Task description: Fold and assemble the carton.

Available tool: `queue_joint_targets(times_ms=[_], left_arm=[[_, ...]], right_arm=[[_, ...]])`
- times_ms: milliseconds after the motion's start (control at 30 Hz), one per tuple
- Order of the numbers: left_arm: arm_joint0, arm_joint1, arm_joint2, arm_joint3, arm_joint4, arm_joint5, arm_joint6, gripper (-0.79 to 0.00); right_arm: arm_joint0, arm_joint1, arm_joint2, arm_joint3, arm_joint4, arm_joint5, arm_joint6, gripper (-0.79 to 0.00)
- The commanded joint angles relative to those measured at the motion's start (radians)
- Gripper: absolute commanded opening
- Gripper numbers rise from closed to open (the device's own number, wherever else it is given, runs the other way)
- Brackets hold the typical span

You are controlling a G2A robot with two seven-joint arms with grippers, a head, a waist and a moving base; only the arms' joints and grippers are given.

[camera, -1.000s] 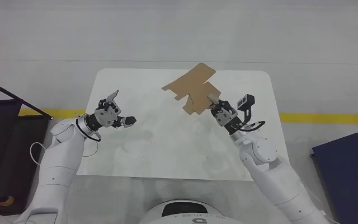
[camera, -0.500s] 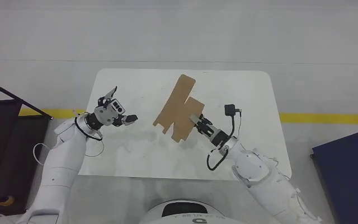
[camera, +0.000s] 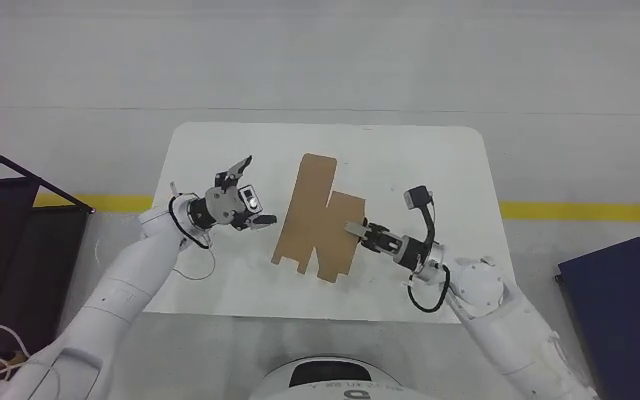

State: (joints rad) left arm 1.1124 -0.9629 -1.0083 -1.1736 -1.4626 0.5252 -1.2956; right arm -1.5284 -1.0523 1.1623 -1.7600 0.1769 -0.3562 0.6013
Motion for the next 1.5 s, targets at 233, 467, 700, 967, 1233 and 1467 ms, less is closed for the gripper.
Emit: queue_joint_targets(times_ms=[233,467,700,967,1233,1467], left_arm=[[0.034,0.002,-0.041,-0.032,0.093,-0.163,0.082,0.000],[0.093,0.025,-0.098,-0.057,0.379,-0.427,0.103,0.000],[0.134,0.038,-0.113,-0.145,0.570,-0.528,0.095,0.000],[0.203,0.039,-0.133,-0.256,0.612,-0.617,0.123,-0.058],[0.236,0.038,-0.139,-0.322,0.704,-0.613,0.228,-0.231],[0.273,0.032,-0.142,-0.439,0.765,-0.582,0.412,-0.197]], right_arm=[[-0.001,-0.001,0.002,-0.001,0.000,0.011,-0.017,-0.785],[0.000,-0.004,0.005,0.001,0.006,0.042,-0.032,-0.785],[0.010,-0.014,-0.009,0.010,0.112,0.075,-0.049,-0.785],[0.036,-0.023,-0.004,0.051,0.201,0.114,-0.060,-0.785],[0.049,-0.031,-0.029,0.050,0.161,0.150,-0.093,-0.785],[0.050,-0.038,-0.045,0.040,0.105,0.172,-0.136,-0.785]])
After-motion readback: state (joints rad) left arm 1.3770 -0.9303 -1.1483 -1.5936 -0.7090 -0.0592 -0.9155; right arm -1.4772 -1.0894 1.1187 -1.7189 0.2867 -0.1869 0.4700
